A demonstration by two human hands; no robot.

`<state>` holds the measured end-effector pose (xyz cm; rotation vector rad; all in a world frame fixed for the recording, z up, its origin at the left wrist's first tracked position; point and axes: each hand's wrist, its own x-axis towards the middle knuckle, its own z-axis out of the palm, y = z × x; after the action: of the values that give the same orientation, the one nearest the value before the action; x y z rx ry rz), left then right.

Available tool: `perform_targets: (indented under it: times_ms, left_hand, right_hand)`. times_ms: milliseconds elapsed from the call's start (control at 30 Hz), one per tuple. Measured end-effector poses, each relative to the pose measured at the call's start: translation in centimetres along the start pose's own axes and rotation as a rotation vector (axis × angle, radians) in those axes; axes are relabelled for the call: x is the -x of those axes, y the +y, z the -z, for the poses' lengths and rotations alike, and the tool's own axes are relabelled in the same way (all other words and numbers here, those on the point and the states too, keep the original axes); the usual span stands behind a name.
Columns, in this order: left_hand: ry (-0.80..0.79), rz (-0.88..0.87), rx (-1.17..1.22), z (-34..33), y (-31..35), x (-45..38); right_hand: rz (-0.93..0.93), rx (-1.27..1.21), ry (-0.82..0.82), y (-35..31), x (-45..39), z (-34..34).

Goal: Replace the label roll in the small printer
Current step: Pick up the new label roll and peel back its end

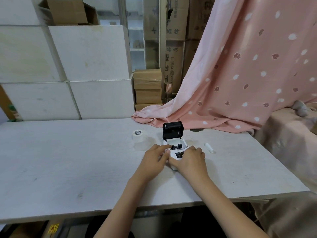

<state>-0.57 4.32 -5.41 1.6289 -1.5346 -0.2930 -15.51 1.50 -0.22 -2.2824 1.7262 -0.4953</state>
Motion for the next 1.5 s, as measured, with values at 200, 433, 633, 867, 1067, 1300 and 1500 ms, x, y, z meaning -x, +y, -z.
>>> perform_targets:
  times_ms: [200, 433, 633, 867, 1067, 1300, 1500]
  left_hand:
    - [0.133, 0.056, 0.086, 1.0, 0.5, 0.5]
    - [0.496, 0.174, 0.047, 6.3, -1.0, 0.8]
    - [0.158, 0.349, -0.018, 9.2, -3.5, -2.4]
    - [-0.109, 0.385, -0.050, 10.1, -4.4, -5.2]
    - [-0.094, 0.363, -0.112, 10.2, -5.1, -6.0]
    - [-0.131, 0.408, -0.023, 10.9, -5.6, -6.2]
    - [-0.086, 0.421, 0.112, 11.2, -5.1, -4.9]
  right_hand:
    - [-0.053, -0.015, -0.044, -0.1, 0.1, 0.3]
    - [0.305, -0.121, 0.008, -5.1, -0.1, 2.3]
    - [0.276, -0.032, -0.193, -11.3, -3.6, 0.2]
    - [0.143, -0.036, -0.261, -12.9, -7.2, -2.4]
    - [0.117, -0.103, -0.271, -12.8, -7.4, -2.9]
    - [0.042, -0.290, -0.304, -12.6, -8.0, -3.4]
    - [0.013, -0.480, -0.322, -12.5, -7.7, -3.8]
